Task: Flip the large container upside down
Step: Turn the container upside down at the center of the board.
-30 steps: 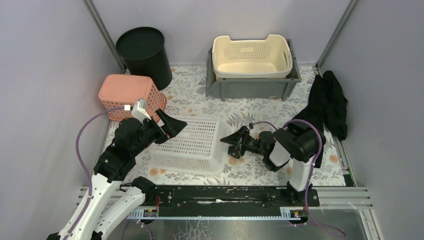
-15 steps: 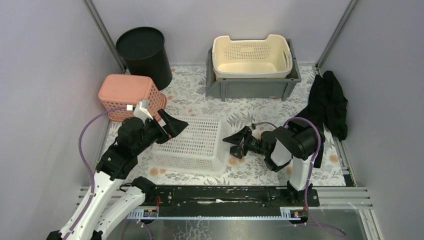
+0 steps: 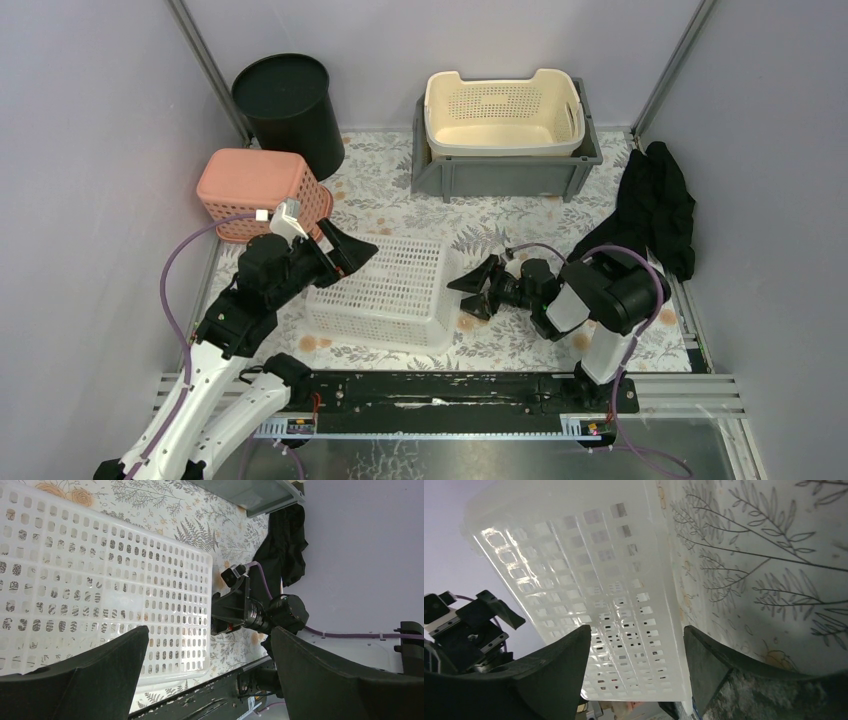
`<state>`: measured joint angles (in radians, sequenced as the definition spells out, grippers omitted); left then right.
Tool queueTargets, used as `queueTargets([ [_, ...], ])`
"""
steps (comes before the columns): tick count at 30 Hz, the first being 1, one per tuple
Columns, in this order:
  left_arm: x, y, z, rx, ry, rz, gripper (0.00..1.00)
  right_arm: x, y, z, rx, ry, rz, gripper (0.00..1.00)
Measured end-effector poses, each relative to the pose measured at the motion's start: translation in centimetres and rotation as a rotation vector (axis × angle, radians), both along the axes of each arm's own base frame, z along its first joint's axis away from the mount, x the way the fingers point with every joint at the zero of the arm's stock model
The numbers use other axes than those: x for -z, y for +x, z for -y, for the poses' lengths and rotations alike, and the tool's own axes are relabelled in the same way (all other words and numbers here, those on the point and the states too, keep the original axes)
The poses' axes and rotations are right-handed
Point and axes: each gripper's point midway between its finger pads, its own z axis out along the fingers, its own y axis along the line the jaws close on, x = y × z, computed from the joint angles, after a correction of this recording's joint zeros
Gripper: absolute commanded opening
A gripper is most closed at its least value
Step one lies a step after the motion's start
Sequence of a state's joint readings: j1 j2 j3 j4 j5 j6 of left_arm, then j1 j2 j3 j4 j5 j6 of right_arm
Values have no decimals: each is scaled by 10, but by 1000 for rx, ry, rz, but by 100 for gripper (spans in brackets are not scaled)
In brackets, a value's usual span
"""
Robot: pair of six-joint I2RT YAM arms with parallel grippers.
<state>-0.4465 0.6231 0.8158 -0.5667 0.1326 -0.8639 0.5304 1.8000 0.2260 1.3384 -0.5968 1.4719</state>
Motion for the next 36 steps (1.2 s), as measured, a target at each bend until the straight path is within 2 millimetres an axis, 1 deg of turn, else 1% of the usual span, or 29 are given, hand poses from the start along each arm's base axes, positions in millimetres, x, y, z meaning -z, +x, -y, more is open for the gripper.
queueTargets([
  [5, 2, 0, 0, 0, 2, -4, 100, 12, -4, 6, -12, -69, -21, 76],
  [13, 2, 0, 0, 0, 0, -4, 100, 20, -10, 14, -51, -173, -28, 77],
  [17, 2, 0, 0, 0, 0, -5, 100, 19, -7, 16, -69, -244, -1, 78],
  [27, 6, 0, 0, 1, 1, -10, 100, 25, 3, 28, -122, -461, 16, 80],
  [36, 9, 0, 2, 3, -1, -25, 100, 26, 8, 39, -157, -587, 34, 87],
])
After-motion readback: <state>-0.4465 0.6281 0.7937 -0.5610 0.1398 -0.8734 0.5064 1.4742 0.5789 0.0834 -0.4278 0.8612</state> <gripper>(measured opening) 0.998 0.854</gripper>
